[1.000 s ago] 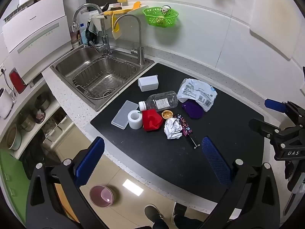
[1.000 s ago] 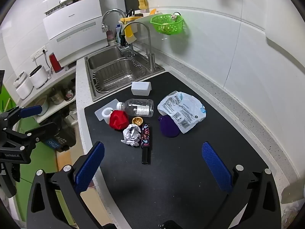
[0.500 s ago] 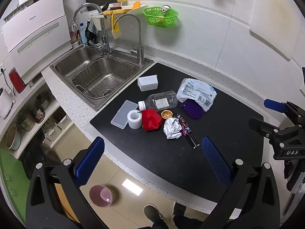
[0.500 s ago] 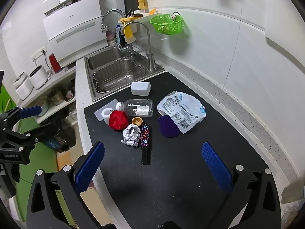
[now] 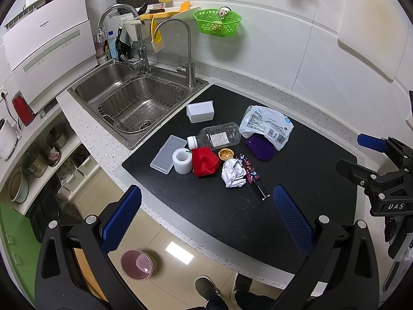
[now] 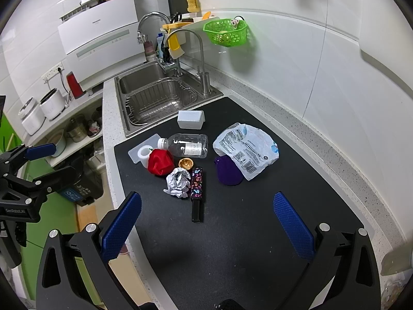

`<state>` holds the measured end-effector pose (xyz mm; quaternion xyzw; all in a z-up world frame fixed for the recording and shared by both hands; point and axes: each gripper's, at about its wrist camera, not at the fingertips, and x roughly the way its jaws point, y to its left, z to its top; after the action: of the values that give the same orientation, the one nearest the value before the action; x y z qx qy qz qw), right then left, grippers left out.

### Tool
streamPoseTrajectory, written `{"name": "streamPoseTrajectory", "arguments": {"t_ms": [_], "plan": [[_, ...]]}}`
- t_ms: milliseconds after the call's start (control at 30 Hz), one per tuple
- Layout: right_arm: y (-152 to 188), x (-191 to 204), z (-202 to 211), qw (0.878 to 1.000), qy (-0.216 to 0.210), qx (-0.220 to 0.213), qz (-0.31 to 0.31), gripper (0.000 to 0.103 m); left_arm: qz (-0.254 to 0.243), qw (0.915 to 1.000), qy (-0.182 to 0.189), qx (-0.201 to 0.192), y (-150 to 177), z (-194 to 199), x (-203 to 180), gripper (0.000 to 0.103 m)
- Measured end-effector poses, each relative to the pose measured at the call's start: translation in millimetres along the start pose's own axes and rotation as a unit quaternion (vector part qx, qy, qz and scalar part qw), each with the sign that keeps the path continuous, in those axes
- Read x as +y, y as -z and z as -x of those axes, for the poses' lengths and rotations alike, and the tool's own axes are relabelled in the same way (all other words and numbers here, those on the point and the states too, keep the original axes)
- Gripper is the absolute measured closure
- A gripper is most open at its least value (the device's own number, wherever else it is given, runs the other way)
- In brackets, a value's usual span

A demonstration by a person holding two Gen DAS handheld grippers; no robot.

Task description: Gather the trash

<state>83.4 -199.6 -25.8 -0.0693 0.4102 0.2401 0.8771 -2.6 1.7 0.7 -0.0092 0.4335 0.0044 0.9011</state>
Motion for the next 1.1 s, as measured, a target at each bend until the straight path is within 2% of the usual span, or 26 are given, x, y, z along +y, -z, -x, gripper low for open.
{"name": "streamPoseTrajectory", "arguments": {"t_ms": [1100], "plan": [[0.4,4.3,1.0,1.0,0.0,0.0,0.002,0.005,-0.001,1.0,-0.001,0.001,2.7,-2.6,-1.9,0.003]]}}
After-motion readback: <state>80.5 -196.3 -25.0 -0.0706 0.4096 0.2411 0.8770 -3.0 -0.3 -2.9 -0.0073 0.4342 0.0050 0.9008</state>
